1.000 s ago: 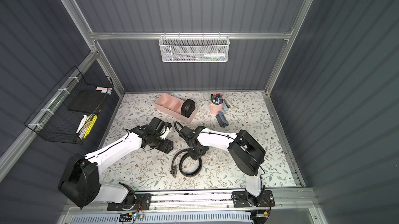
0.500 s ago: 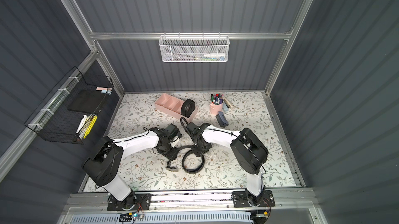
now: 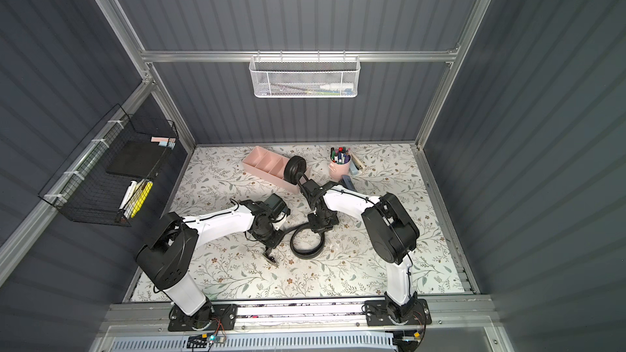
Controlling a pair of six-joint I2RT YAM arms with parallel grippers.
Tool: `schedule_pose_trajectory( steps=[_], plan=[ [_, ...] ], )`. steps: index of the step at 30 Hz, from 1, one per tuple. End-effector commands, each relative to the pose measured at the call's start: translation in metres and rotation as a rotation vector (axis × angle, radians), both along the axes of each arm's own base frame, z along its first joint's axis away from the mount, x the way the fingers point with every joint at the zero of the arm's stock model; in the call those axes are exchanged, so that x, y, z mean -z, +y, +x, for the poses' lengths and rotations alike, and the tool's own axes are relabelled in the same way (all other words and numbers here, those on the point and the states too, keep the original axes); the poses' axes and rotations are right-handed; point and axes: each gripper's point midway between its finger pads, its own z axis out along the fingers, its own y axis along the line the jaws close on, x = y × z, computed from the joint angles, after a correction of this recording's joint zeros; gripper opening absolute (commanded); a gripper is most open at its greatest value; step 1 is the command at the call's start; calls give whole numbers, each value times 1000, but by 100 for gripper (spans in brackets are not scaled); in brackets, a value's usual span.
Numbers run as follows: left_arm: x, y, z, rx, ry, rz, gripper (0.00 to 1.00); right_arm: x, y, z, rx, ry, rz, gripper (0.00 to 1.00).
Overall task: Place the belts into the storage roll
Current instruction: Roll the belt at the center of the board.
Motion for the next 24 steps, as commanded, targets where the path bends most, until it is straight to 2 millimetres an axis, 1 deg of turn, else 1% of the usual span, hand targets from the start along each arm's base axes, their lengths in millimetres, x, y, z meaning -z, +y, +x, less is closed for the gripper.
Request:
schedule_pose_trajectory(
  steps=[1, 2, 4, 9, 14, 18, 24],
  plan=[
    [13, 33, -26, -36, 98, 127, 0, 27, -73, 9, 156, 15, -274, 14],
    [12, 33, -30, -36, 114, 120, 0, 27, -75, 11, 163, 16, -275, 16],
    [11, 39, -33, -67, 119, 140, 0, 28, -81, 12, 179, 17, -284, 19],
    [9, 51, -29, -85, 118, 165, 0, 27, -92, 15, 207, 18, -296, 21],
    [5, 73, -23, -173, 112, 158, 0, 28, -100, 14, 224, 24, -305, 23],
    [3, 89, -22, -218, 123, 160, 0, 32, -105, 12, 236, 34, -309, 24],
    [2, 103, -23, -247, 124, 175, 0, 37, -111, 9, 263, 50, -299, 25]
  ],
)
